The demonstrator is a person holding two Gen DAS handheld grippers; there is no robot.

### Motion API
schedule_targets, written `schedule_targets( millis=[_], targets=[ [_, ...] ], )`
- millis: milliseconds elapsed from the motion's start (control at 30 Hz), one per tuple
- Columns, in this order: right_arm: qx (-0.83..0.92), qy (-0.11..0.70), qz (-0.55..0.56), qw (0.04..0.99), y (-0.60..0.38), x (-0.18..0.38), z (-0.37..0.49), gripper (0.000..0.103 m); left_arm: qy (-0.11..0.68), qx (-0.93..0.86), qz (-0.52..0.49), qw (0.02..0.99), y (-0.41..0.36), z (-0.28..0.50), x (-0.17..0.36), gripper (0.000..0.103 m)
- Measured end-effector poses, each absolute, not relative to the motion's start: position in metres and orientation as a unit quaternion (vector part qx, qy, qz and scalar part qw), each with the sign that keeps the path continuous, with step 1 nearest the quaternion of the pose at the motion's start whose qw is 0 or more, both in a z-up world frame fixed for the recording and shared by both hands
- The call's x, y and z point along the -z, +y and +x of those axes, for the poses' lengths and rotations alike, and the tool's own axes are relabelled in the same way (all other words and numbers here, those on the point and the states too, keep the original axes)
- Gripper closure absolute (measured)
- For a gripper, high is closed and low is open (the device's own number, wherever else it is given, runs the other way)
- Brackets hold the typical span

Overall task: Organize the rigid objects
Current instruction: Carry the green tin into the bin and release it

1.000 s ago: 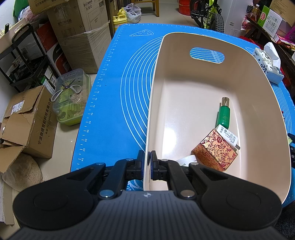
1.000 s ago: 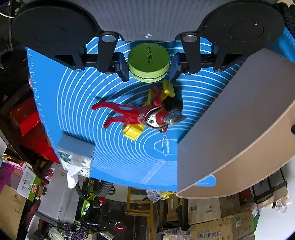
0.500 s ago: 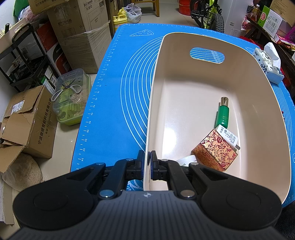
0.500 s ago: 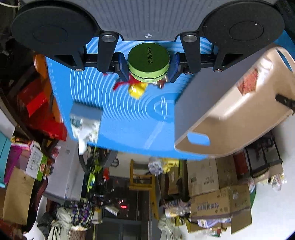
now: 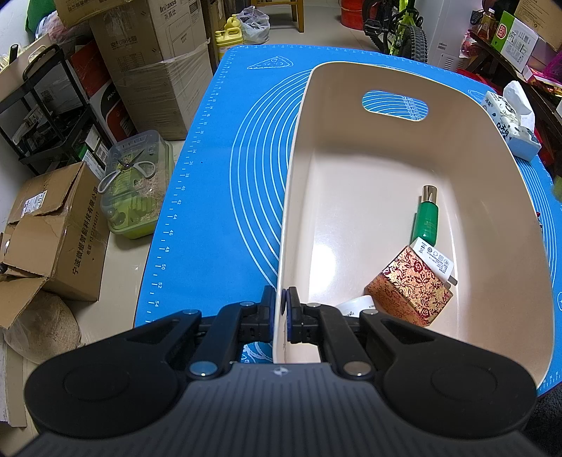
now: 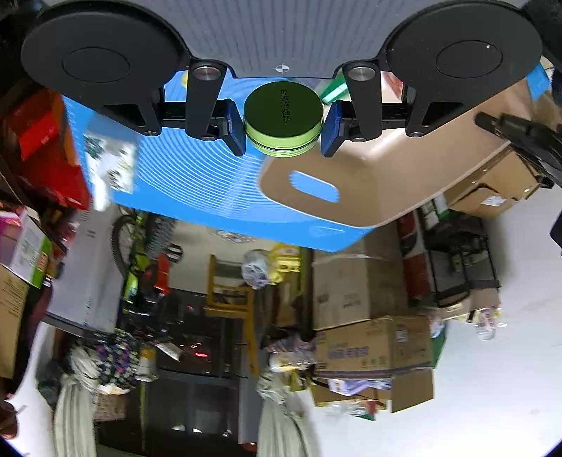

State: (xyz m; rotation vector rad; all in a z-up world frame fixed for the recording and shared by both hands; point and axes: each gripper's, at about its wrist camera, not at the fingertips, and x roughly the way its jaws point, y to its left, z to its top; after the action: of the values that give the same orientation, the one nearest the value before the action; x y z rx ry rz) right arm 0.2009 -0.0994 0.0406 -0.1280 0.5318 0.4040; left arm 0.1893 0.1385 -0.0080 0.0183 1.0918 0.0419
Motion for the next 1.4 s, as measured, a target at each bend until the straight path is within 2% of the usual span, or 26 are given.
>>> schedule_targets(
  millis=[433, 867, 933, 1000, 1067, 1267, 1400],
  targets=[
    [-0.254, 0.307, -0.092, 0.913, -0.013, -0.012, 0.221, 0.05, 0.519, -0.02, 0.01, 0.854, 0.139, 0.189, 0.008, 0.095],
    [-0.253, 0.402, -0.15, 0.867, 0.033, 0.022, 0.236, 0.05, 0.519, -0.022, 0.012, 0.854, 0.14, 0.189, 0.009, 0.095],
    [-0.25, 0.404, -0.141, 0.869, 0.031, 0.021, 0.237, 0.046, 0.519, -0.022, 0.012, 0.854, 0.14, 0.189, 0.008, 0.095],
    [-0.252, 0.398, -0.117, 0.874, 0.024, 0.017, 0.235, 0.033, 0.52, -0.022, 0.011, 0.854, 0.141, 0.19, 0.009, 0.095],
    [-0.249, 0.394, -0.1, 0.879, 0.013, 0.013, 0.233, 0.028, 0.519, -0.022, 0.012, 0.854, 0.139, 0.189, 0.008, 0.095],
    [-0.239, 0.361, -0.064, 0.899, -0.015, -0.014, 0.222, 0.019, 0.52, -0.022, 0.012, 0.854, 0.139, 0.189, 0.008, 0.095],
    [-0.215, 0.345, -0.041, 0.913, -0.041, -0.034, 0.222, 0.018, 0.519, -0.023, 0.013, 0.854, 0.139, 0.19, 0.009, 0.095]
  ],
)
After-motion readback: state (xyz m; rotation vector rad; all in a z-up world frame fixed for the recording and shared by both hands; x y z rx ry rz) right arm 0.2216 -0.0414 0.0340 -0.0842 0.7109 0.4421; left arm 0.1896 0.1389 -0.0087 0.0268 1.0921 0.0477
